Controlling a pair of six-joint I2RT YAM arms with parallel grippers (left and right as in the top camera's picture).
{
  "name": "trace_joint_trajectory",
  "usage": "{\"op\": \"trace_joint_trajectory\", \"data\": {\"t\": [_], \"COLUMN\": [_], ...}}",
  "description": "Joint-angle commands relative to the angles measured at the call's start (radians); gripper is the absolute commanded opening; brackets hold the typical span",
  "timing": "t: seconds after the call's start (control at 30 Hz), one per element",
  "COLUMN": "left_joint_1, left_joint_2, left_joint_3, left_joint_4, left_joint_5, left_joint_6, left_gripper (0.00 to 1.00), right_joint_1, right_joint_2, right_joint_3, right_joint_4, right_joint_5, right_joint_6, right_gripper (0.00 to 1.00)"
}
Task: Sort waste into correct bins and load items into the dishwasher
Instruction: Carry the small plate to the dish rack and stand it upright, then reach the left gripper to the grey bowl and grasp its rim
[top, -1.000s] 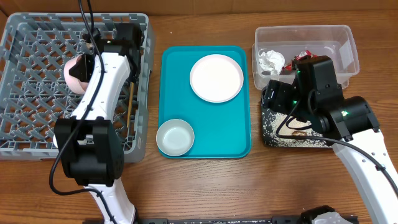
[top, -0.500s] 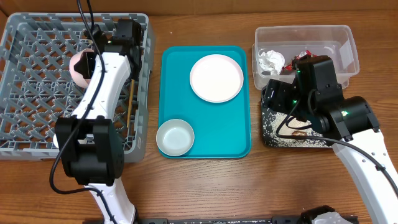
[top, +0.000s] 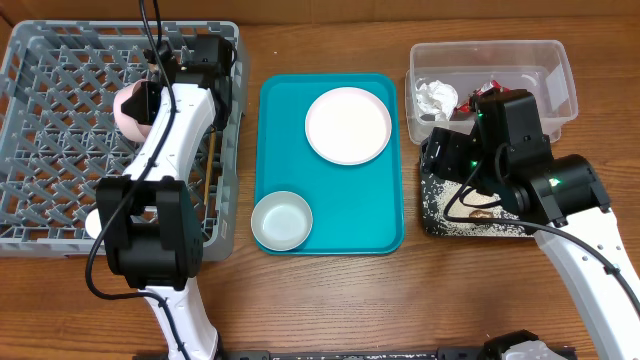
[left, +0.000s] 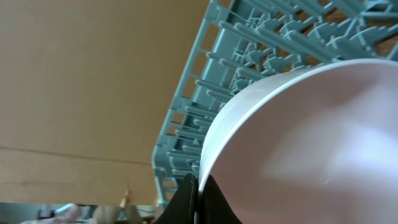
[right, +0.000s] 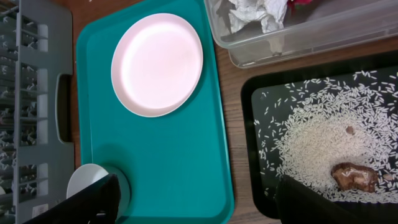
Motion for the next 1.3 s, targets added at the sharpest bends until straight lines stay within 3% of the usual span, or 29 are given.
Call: {"op": "trace_joint_trajectory", "data": {"t": [0.0, 0.3, 0.9, 1.03, 1.13, 1.27], "left_joint_1": [-0.006, -0.031, -0.098, -0.133, -0.162, -0.207], "left_joint_2": [0.016, 0.018, 0.056, 0.056, 0.056, 0.055], "left_joint_3": [0.004, 0.003, -0.005, -0.005, -0.005, -0.005], "left_joint_4": [0.004, 0.014, -0.008, -0.022, -0.035, -0.073], "left_joint_5": [-0.087, 0.015, 0.036, 0.04, 0.051, 0.069], "left_joint_6": [0.027, 0.026, 0.026, 0.026, 0.026, 0.025], "left_gripper": [0.04, 0.04, 0.08, 0.18, 0.38, 0.43], "right_joint_1": [-0.003, -0.003, -0.003, -0.003, -0.003, -0.003], "right_joint_2": [0.002, 0.002, 0.002, 0.002, 0.002, 0.002], "right_joint_3": [0.014, 0.014, 0.014, 0.014, 0.014, 0.014], "right_joint_4": [0.003, 0.004, 0.008, 0.007, 0.007, 0.007], "right_joint_5": [0.001, 0.001, 0.001, 0.001, 0.001, 0.001], "right_joint_6": [0.002, 0.002, 0.002, 0.001, 0.002, 0.002], "right_gripper": [0.81, 0.81, 0.81, 0.81, 0.81, 0.81]}}
